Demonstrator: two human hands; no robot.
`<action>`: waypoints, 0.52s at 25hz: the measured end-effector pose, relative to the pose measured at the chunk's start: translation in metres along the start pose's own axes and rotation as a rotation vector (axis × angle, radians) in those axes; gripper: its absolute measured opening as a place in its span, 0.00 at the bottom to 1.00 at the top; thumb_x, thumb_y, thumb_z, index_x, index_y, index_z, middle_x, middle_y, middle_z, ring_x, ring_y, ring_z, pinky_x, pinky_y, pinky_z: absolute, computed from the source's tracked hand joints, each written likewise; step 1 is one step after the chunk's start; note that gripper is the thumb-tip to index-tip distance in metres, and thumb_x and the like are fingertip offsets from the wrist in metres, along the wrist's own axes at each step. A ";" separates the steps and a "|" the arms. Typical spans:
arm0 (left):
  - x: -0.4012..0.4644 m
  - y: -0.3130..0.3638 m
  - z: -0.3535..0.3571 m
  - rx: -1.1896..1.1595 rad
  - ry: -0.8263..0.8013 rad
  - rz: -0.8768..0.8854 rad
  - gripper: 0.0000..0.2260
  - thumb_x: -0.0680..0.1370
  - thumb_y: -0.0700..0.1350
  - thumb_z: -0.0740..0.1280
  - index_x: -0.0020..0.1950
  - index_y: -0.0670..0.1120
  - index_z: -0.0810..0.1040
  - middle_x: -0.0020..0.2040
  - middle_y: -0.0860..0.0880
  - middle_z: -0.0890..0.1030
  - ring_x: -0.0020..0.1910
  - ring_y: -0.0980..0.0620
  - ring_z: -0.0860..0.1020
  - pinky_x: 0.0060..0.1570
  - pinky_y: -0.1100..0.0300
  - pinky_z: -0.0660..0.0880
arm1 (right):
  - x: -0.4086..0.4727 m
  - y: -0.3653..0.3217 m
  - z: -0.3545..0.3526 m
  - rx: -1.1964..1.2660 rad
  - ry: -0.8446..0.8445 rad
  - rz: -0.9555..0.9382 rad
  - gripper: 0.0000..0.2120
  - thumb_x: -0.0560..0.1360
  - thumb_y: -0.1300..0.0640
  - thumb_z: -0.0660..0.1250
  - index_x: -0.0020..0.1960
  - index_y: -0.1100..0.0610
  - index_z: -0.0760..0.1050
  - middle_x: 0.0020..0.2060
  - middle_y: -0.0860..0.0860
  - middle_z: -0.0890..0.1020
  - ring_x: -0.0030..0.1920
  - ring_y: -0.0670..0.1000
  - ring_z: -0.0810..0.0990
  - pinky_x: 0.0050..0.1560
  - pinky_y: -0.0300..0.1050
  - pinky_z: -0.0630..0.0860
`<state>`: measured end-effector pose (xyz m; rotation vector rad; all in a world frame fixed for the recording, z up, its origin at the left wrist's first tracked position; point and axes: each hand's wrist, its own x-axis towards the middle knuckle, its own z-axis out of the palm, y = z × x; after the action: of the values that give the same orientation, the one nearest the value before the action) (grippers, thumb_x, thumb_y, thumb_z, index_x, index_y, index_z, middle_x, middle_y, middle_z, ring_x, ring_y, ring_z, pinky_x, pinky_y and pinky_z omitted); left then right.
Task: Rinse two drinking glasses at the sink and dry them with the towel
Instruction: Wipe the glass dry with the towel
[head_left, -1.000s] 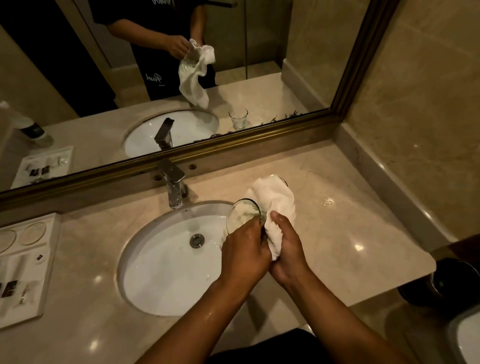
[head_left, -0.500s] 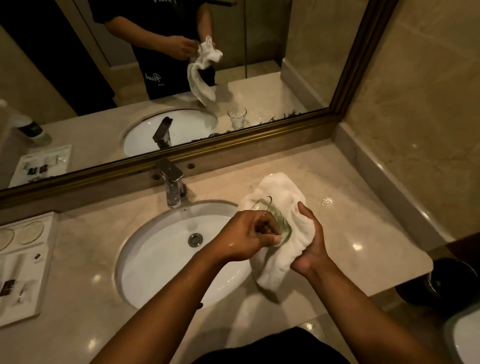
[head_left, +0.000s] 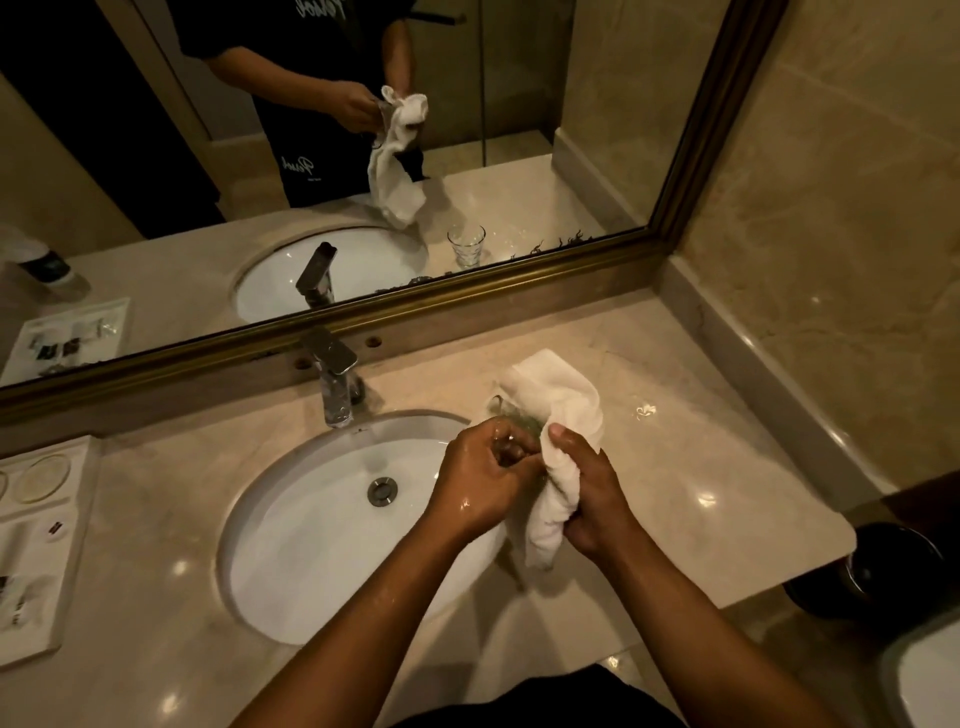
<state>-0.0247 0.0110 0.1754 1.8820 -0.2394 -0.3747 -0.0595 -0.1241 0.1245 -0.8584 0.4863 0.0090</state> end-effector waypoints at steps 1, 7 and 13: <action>0.003 0.002 -0.006 0.113 -0.085 0.022 0.06 0.70 0.47 0.78 0.40 0.52 0.82 0.39 0.51 0.85 0.41 0.51 0.84 0.46 0.54 0.81 | -0.002 0.001 -0.002 0.058 -0.064 0.050 0.34 0.69 0.50 0.77 0.70 0.63 0.74 0.64 0.65 0.79 0.66 0.63 0.78 0.70 0.57 0.72; 0.004 0.003 -0.010 0.233 0.116 0.322 0.18 0.70 0.54 0.79 0.54 0.46 0.82 0.49 0.53 0.80 0.48 0.59 0.78 0.46 0.70 0.72 | -0.011 0.015 0.003 0.528 -0.134 0.063 0.24 0.84 0.52 0.50 0.71 0.64 0.73 0.66 0.63 0.78 0.65 0.61 0.78 0.69 0.56 0.72; -0.005 -0.023 0.000 0.177 0.118 0.037 0.43 0.59 0.71 0.75 0.70 0.56 0.70 0.65 0.55 0.70 0.67 0.53 0.71 0.68 0.54 0.72 | -0.012 0.014 0.013 0.572 -0.145 0.073 0.27 0.83 0.50 0.47 0.68 0.62 0.76 0.64 0.62 0.80 0.63 0.61 0.80 0.64 0.57 0.76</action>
<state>-0.0301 0.0201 0.1549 2.0631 -0.2340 -0.2218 -0.0675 -0.1032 0.1262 -0.2761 0.3552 -0.0008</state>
